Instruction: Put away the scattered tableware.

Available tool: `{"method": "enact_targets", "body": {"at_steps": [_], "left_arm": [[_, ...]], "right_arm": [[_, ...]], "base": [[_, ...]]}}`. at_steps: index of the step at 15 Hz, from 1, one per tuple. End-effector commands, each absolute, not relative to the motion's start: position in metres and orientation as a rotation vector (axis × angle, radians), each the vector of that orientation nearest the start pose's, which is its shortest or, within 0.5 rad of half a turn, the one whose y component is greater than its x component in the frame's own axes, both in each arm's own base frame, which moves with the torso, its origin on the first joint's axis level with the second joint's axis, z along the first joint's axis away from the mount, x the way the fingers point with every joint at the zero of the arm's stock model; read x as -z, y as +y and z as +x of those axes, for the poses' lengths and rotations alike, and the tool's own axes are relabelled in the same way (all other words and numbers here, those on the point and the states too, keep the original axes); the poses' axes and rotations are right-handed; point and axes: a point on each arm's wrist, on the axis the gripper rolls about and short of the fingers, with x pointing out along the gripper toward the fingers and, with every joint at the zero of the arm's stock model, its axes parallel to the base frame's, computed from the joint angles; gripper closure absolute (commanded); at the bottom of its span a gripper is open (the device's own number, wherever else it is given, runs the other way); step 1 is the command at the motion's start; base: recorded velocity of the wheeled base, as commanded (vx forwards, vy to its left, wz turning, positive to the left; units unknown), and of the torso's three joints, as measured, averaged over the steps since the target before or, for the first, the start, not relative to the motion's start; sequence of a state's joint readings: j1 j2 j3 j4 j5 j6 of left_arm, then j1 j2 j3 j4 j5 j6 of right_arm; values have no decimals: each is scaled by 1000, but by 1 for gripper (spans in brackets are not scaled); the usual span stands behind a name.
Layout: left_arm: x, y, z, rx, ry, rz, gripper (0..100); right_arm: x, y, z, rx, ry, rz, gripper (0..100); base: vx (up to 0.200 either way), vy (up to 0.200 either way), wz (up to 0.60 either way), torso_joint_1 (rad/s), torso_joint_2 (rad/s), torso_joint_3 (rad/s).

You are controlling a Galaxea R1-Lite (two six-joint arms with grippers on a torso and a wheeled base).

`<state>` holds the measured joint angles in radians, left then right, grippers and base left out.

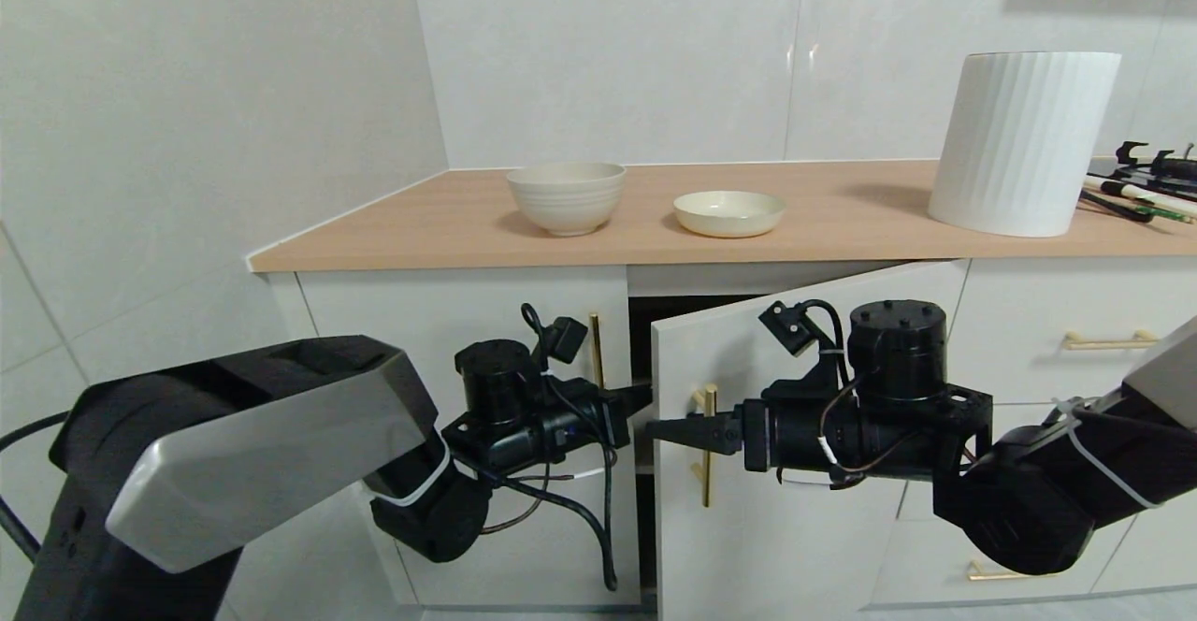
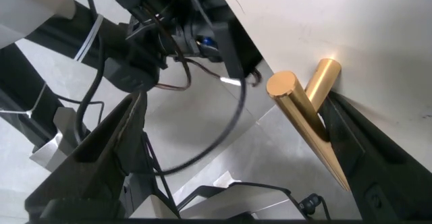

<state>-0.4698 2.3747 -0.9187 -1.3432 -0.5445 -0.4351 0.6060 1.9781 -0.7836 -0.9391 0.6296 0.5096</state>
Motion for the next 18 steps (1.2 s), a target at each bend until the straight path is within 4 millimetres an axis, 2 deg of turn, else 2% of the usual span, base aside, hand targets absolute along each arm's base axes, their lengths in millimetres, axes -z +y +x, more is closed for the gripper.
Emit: {"method": "enact_targets", "body": {"at_steps": [1,5,11,13,15,18], "left_arm": [[-36,-201,363,985,315,-398,100],[-40,-214,358,1021,306,-393,100],[-47,-224,349,1055,302,-389,100],[-47,-225,349,1057,300,-389,100],[-47,-225,349,1056,303,-390,100],[-56,-223,344,1059,297,-390,100]], "right_arm": [[-118,208,278,-1129,569,442,0],[-124,202,276,-1120,552,443,0],[-124,171,284,-1029,536,459,0],[-126,158,279,-999,534,466,0],[-131,140,248,-993,549,469,0],[-133,127,202,-1030,576,461,0]], "base": [[0,0,0,0,0,0],[0,0,0,0,0,0],[0,0,0,0,0,0],[0,0,0,0,0,0],[0,0,0,0,0,0],[0,0,0,0,0,0]]}}
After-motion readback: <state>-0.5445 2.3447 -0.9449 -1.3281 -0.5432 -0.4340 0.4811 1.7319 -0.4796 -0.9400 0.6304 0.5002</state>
